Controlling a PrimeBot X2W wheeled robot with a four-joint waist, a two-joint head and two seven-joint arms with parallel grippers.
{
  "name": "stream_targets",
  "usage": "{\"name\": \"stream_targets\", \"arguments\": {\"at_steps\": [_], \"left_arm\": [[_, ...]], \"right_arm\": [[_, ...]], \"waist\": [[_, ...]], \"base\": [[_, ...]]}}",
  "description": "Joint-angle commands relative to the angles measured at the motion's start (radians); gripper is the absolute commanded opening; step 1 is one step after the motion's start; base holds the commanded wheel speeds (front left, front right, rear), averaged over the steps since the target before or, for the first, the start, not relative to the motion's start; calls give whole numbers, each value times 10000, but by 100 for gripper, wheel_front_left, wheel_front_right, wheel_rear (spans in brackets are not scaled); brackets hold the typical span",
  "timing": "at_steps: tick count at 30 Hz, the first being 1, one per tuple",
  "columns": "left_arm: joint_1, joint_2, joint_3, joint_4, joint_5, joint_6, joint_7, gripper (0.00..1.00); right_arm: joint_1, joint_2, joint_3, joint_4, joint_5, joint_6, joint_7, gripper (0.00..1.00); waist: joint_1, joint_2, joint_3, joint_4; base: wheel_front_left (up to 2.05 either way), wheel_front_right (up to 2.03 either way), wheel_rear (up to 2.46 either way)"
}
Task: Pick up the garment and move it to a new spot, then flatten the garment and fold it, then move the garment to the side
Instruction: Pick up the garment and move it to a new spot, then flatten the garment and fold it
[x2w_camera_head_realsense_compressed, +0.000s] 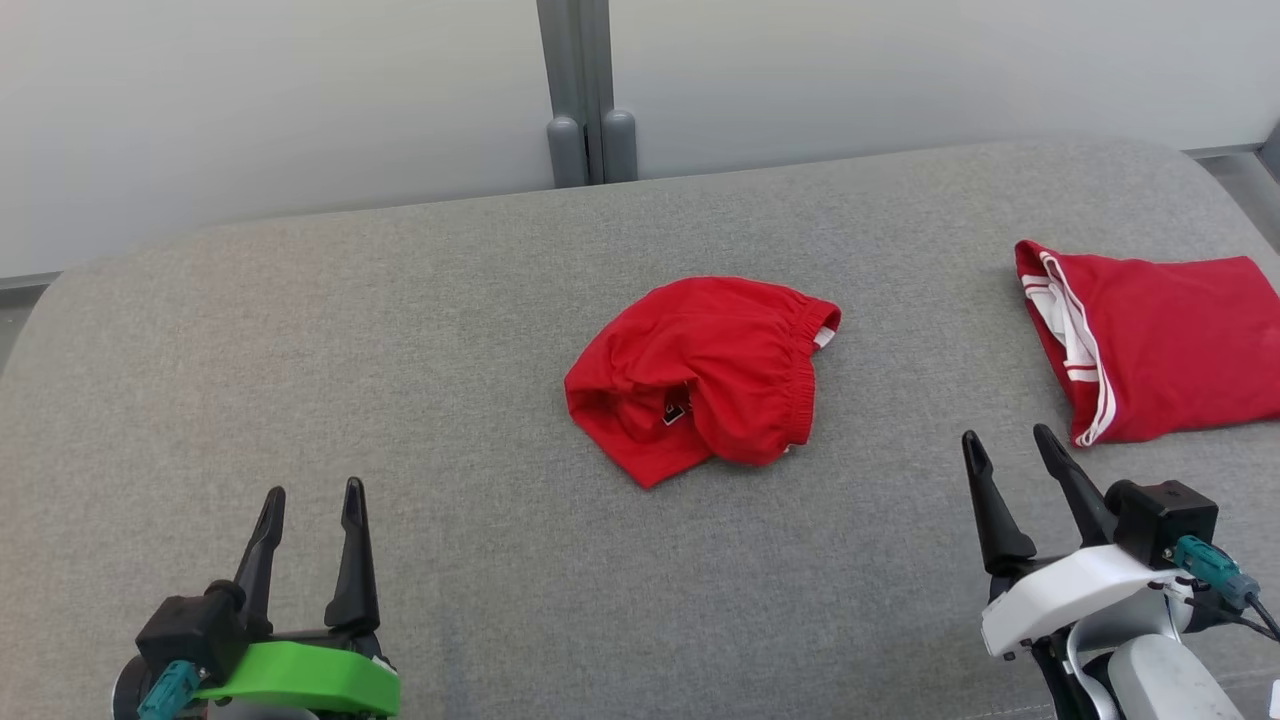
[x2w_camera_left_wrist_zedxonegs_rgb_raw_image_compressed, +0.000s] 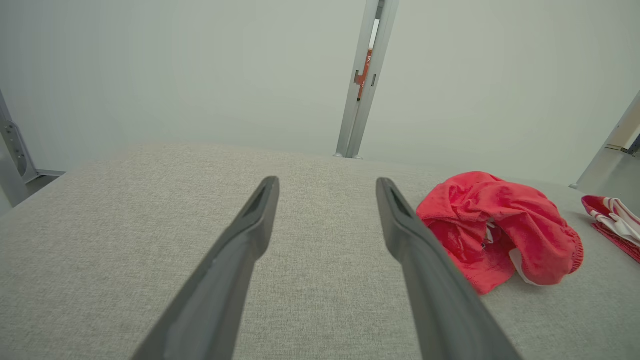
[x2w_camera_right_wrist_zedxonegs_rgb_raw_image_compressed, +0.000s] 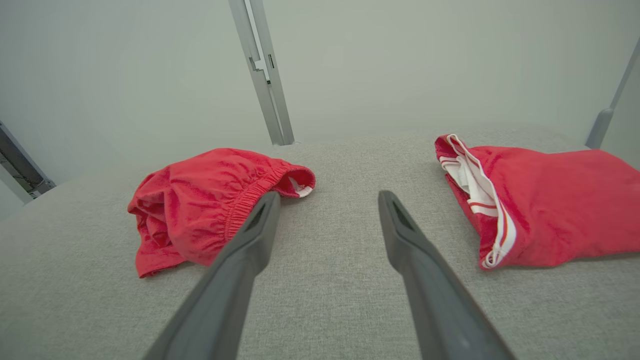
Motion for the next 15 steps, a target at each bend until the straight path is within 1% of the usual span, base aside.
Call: {"name": "stream_targets", "arguments": {"at_steps": [1, 8, 15], "left_arm": [[138, -32, 64, -5, 52, -54, 4, 100], [226, -228, 139, 67, 157, -183, 4, 100], [130, -305, 68, 67, 176, -225, 4, 100]], "right_arm": [[-51, -76, 66, 102, 48, 1, -105, 100], [-196, -177, 311, 316, -178, 1, -465, 100], [-195, -102, 339, 360, -228, 1, -639, 100]], "waist": [[0, 0, -37, 62], [0, 0, -66, 113], [0, 0, -70, 112]], "base": [[0, 0, 0], [0, 0, 0], [0, 0, 0]]}}
